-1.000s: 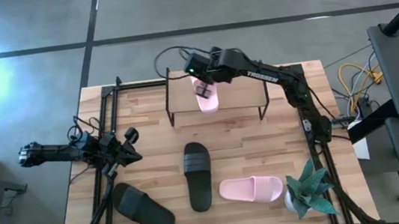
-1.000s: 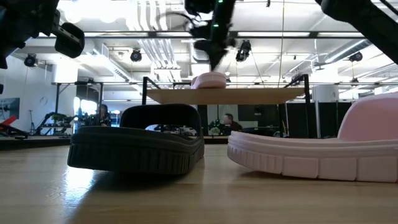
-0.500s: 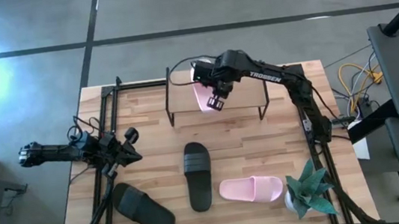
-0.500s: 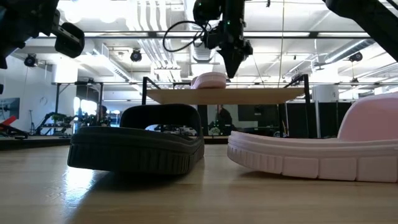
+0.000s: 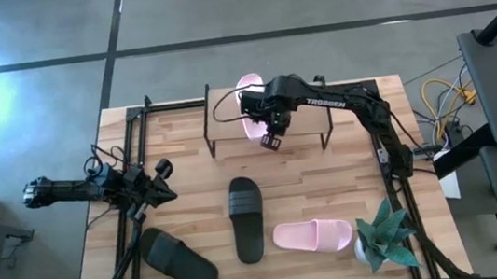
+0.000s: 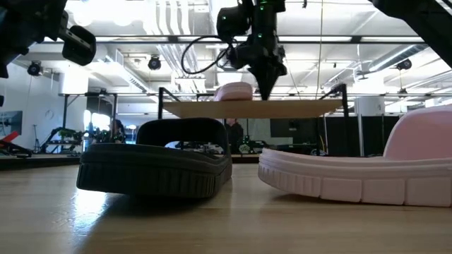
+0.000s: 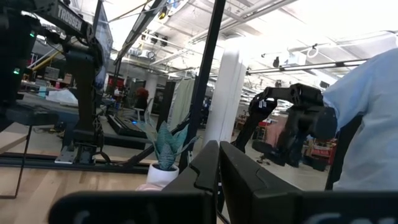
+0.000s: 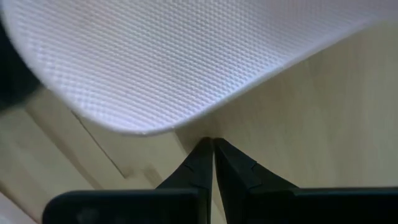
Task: Pick and place slides into the shelf
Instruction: Put the top pink slide on the shelf
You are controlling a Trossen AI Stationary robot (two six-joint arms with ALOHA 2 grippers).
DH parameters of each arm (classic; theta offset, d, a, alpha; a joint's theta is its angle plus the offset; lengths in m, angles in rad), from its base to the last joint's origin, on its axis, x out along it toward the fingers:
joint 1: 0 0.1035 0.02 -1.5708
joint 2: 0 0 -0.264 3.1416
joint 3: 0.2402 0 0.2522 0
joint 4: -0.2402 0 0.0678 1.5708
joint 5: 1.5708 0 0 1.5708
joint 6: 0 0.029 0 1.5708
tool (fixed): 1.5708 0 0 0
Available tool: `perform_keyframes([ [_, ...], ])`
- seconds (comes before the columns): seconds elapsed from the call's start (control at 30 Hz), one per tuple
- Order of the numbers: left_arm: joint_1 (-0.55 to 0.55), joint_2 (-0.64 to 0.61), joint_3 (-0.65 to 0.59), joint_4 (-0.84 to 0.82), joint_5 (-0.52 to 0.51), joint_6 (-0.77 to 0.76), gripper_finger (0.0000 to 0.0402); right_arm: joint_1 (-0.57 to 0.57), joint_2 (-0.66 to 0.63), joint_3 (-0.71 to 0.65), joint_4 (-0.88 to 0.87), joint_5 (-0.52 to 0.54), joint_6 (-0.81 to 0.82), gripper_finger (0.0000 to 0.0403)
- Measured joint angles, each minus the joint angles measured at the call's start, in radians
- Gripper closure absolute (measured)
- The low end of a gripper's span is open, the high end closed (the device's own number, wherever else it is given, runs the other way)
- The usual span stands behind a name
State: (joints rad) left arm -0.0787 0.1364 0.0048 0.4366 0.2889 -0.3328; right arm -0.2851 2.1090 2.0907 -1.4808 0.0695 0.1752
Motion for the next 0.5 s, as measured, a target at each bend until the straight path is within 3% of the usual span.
perform_keyframes([
  [0.5, 0.000, 0.000, 0.000, 0.000, 0.000, 0.000, 0.0402, 0.010, 0.004, 0.049, 0.159, -0.055, 0.008, 0.0390],
])
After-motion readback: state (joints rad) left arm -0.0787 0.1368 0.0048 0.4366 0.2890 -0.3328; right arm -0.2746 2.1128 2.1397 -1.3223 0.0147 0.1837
